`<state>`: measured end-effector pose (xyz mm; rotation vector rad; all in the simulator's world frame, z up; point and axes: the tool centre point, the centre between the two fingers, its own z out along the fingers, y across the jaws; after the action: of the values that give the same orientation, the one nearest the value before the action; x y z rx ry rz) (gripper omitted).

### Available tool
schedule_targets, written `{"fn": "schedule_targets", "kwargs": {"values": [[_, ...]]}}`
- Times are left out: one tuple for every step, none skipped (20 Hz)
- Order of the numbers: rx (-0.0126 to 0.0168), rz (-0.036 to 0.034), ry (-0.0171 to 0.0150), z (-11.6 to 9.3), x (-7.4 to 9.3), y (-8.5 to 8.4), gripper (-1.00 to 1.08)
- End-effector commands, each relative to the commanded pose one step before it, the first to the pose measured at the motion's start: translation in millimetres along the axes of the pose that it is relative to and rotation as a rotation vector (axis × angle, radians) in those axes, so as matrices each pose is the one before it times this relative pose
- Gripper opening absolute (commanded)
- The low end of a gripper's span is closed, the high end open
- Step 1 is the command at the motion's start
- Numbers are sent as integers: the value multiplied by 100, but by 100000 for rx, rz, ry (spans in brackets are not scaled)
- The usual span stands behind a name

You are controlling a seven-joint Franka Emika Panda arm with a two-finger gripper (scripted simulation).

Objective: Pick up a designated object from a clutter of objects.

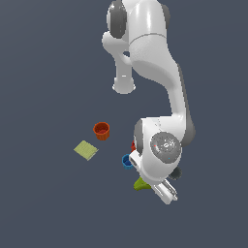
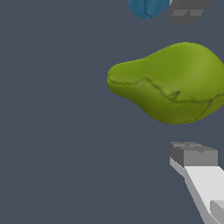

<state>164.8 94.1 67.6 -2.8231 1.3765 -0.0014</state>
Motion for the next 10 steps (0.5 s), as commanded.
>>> {"fn": "schedule_targets", "kwargs": {"values": [[-135, 115, -69, 1532, -55, 84, 100], [8, 48, 7, 542, -8, 14, 100], [8, 48, 7, 447, 0, 11, 100], [0, 0, 0, 359, -19, -10, 100], [8, 48, 7, 257, 20, 2, 100], [0, 0, 0, 170, 1, -22, 100], [0, 0, 0, 75, 13, -29, 100], [0, 0, 0, -20, 24, -36, 100], [0, 0, 0, -76, 25, -32, 100], [0, 0, 0, -32, 8, -10, 100]]}}
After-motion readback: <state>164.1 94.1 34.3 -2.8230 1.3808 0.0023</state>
